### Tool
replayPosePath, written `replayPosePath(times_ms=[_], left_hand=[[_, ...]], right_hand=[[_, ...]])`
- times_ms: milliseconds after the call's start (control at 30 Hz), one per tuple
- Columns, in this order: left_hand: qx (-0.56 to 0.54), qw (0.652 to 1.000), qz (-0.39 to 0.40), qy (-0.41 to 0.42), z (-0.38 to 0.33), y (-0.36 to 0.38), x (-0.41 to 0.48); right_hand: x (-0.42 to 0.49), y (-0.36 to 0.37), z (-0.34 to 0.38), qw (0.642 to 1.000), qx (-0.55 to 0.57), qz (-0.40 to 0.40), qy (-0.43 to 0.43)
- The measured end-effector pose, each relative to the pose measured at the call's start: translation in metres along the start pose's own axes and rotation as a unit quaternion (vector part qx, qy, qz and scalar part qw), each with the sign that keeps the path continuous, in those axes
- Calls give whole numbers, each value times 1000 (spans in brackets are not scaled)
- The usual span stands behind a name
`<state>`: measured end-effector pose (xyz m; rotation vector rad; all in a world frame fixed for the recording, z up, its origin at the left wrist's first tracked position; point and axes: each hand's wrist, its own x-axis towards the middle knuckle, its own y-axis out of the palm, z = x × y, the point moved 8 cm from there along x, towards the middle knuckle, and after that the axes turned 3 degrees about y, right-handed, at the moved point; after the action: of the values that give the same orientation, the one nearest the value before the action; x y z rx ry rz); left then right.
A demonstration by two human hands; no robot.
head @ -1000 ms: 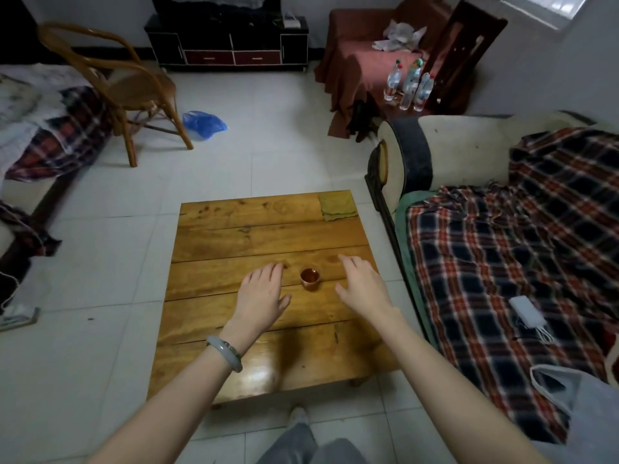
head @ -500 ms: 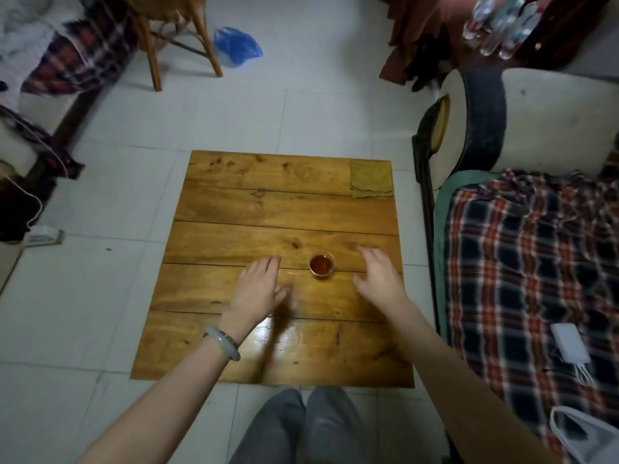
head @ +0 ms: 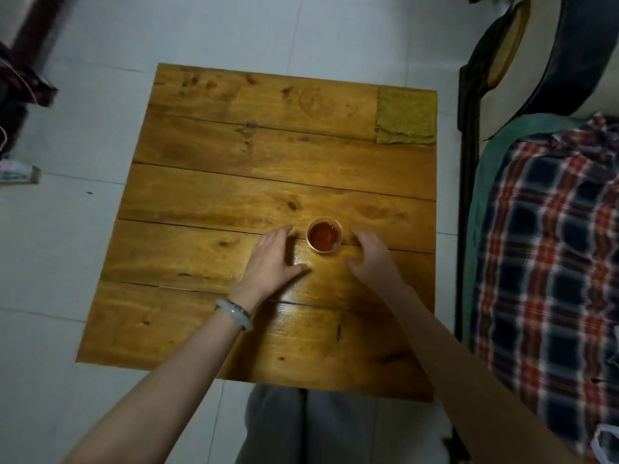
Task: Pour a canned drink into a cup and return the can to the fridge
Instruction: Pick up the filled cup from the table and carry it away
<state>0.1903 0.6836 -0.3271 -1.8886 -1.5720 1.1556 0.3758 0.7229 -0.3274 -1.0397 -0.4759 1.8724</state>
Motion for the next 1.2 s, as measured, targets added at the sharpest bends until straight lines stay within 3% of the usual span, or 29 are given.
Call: replayPosePath(times_ms=[300,633,933,1200], left_hand=[[-67,996,-48,42,0,36,41],[-147,986,-78,31,-7,33,44],[-150,983,-91,62,-40,-48,20],[-179,969,-154,71,-82,-154,-45]], right_hand=[[33,17,-2,993,25,-39,-113],[29,8,1,993,44,-24,-110],[1,-38,47,996,38,41,-66],[-50,-101,147,985,69,81,-134]])
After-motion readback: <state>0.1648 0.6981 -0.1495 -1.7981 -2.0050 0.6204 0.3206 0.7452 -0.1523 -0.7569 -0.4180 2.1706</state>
